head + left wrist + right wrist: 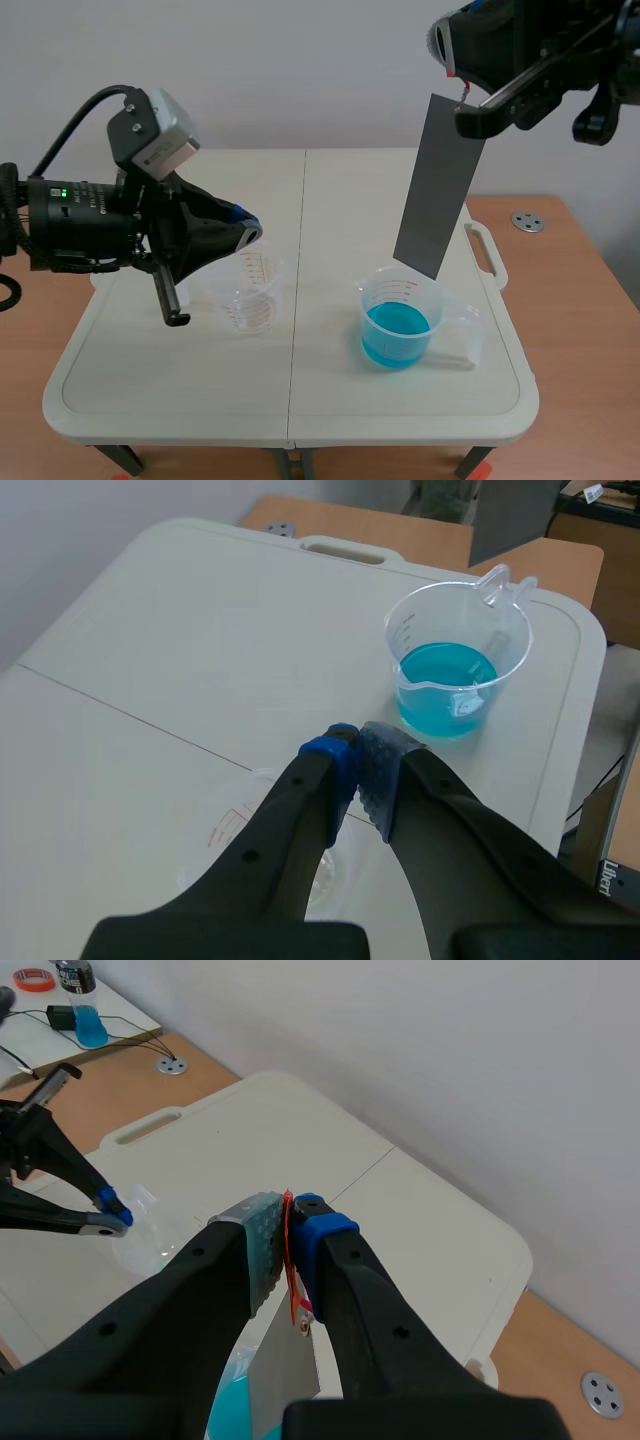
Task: Hold the metal plate by the orange handle, dip it into the blue solution, take it out and point at it, then put the plate back in the beaker on the left.
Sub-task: 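Raise the plate and point at it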
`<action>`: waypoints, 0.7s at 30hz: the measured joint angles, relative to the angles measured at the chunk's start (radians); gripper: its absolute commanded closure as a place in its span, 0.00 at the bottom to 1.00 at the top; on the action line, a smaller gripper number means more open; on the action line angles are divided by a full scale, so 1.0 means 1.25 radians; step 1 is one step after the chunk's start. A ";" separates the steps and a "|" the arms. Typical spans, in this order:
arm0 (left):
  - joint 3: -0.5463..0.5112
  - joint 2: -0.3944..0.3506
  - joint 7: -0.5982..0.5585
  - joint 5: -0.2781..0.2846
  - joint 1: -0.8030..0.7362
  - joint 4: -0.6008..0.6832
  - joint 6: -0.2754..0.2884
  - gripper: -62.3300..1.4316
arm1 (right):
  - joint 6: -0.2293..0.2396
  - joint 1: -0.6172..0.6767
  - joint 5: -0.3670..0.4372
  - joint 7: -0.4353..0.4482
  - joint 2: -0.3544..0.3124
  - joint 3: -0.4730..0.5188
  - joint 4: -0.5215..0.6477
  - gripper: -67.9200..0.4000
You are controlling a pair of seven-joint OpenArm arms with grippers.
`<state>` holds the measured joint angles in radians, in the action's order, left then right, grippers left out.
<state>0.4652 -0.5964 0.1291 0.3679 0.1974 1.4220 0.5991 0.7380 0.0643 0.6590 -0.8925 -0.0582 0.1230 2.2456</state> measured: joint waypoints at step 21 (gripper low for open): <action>0.086 0.173 0.062 -0.039 0.148 -0.154 0.075 0.93 | 0.000 0.000 0.000 0.000 0.000 0.000 0.000 0.98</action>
<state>0.5724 -0.3805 0.2066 0.3195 0.3820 1.2289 0.6930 0.7380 0.0643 0.6590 -0.8925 -0.0582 0.1230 2.2456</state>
